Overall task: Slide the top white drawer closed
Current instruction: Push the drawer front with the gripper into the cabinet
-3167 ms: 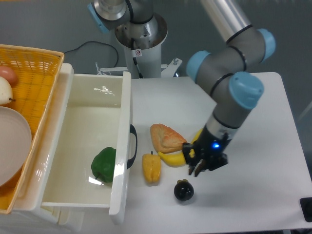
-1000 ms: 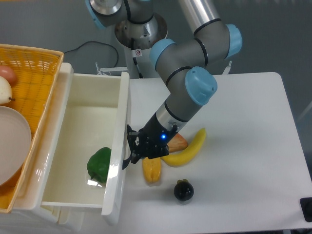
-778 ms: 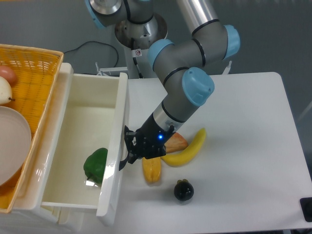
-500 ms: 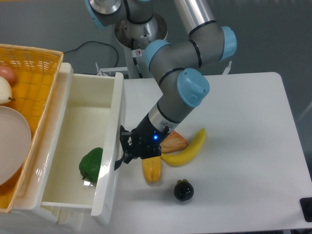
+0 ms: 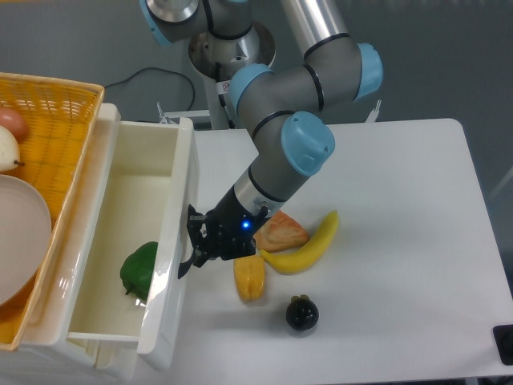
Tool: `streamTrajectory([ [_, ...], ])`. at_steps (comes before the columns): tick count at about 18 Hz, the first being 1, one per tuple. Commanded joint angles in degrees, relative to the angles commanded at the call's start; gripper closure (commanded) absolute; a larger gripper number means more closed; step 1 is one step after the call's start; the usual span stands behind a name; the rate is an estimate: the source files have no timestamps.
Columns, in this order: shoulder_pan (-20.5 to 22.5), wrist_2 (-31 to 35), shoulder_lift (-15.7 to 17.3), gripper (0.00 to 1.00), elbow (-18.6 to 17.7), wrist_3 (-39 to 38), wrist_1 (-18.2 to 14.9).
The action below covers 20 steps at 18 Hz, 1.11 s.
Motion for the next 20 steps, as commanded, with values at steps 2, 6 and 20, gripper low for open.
streamTrajectory([
  [2, -0.44, 0.00, 0.00, 1.00, 0.00, -0.62, 0.00],
  [6, -0.97, -0.61, 0.00, 1.00, 0.00, -0.71, 0.00],
  [20, -4.13, -1.41, 0.26, 1.00, 0.09, -1.32, 0.26],
])
